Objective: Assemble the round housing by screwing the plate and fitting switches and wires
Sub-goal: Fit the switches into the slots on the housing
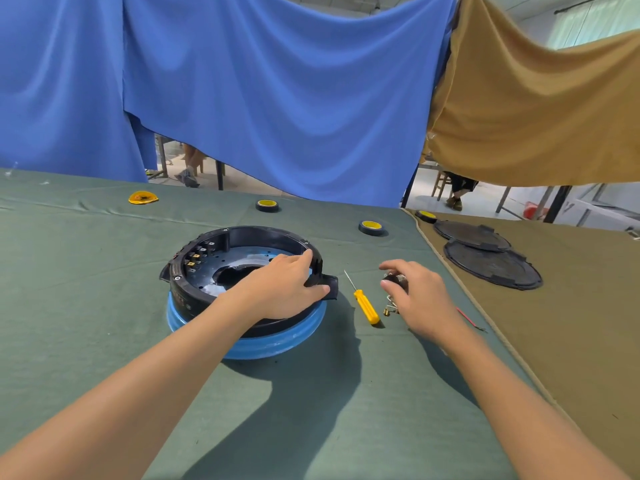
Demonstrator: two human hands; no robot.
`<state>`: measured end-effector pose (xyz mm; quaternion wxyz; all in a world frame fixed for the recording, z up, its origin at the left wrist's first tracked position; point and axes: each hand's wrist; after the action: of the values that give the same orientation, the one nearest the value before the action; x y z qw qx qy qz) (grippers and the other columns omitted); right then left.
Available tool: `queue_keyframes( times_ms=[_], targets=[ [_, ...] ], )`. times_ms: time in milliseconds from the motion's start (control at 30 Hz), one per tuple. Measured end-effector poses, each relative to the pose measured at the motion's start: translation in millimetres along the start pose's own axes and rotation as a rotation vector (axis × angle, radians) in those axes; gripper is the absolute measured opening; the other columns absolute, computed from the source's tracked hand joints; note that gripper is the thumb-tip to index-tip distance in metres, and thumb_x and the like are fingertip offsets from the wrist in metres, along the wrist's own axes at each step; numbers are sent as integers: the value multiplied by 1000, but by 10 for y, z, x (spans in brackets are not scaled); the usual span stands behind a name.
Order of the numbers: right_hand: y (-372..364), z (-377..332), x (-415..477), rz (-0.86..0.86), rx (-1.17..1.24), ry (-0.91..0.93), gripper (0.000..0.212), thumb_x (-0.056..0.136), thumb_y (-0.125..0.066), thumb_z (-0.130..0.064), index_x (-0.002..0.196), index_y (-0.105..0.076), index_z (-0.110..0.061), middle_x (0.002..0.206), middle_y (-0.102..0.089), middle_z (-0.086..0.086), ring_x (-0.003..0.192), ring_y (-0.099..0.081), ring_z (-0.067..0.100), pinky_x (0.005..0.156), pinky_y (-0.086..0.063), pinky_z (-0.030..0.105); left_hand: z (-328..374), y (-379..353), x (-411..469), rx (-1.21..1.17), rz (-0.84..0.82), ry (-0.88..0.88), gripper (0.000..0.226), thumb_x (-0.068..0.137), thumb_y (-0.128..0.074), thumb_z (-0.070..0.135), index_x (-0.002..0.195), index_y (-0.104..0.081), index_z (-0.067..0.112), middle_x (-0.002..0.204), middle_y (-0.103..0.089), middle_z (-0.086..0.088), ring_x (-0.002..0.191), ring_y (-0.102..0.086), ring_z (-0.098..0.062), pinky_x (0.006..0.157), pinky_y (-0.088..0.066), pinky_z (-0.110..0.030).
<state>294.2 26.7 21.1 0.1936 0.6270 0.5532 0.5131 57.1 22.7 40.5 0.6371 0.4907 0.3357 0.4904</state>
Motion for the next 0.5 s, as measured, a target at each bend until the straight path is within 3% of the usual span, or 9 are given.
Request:
queue_keyframes(
  times_ms=[67,200,333,433,500],
  targets=[
    [16,-94,4,35,125,-15,23,93,-62,-18,116,-65,-20,110,-67,0,97,-62,16,90,-47,29,-44,6,-14,-53,19,2,55,94,-47,57,131,-43,16,130,-56,-9,118,-49,-29,92,-43,-43],
    [10,-300,-1,-2,619,-197,17,94,-61,-11,107,-67,-20,107,-67,3,85,-70,14,76,-59,28,-90,28,-56,-136,75,-23,69,96,-49,55,151,-32,17,152,-43,-5,139,-37,-25,109,-33,-41],
    [46,-498,40,-53,1219,-394,16,98,-53,-11,109,-63,-5,100,-70,19,80,-71,29,75,-61,38,-96,31,-98,-201,209,-95,51,98,-53,45,142,-47,21,137,-57,0,124,-50,-19,92,-37,-28],
    [63,-570,87,-108,1420,-427,21,100,-50,-18,105,-65,-4,92,-72,19,71,-66,24,71,-59,36,-90,41,-137,-232,267,-120,46,99,-53,39,143,-48,26,135,-58,3,121,-50,-18,97,-41,-31],
    [56,-612,104,-162,1525,-429,25,101,-47,-20,101,-67,-4,92,-72,19,68,-65,22,65,-57,33,-84,51,-157,-269,292,-135,44,99,-54,38,141,-50,29,127,-60,8,105,-55,-8,91,-40,-26]
  ],
)
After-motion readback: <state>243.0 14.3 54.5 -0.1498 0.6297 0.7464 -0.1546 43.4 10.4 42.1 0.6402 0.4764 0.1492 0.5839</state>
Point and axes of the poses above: each hand's wrist, its own x-axis towards the middle knuckle, its own y-axis out of the back of the hand, z = x × y
